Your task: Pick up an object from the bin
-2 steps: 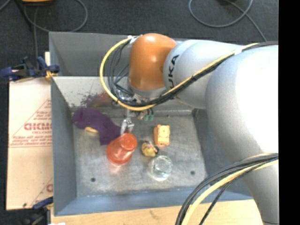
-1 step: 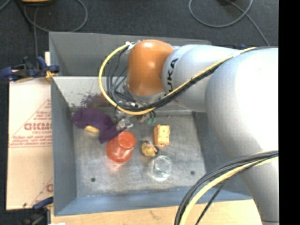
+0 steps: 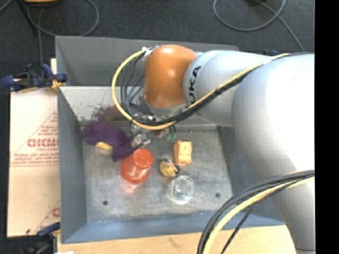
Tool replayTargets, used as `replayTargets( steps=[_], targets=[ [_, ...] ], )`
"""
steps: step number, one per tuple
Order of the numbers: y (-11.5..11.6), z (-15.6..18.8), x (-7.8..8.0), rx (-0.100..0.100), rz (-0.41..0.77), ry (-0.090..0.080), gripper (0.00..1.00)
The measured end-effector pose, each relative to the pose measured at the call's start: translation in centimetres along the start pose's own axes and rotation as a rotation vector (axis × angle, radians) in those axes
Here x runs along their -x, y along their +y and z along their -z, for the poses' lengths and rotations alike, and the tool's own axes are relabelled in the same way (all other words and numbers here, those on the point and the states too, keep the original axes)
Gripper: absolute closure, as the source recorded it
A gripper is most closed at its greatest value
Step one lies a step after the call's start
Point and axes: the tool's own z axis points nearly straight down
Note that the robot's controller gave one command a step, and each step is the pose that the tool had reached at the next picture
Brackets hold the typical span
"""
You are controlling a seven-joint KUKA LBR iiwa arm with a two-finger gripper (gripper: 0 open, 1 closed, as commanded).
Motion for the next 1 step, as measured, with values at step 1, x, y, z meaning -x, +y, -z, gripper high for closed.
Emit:
replayTargets(
  steps=[1],
  targets=[
    [0.27, 5.08, -0.85, 0.001, -0.007, 0.011, 1.00]
  ],
)
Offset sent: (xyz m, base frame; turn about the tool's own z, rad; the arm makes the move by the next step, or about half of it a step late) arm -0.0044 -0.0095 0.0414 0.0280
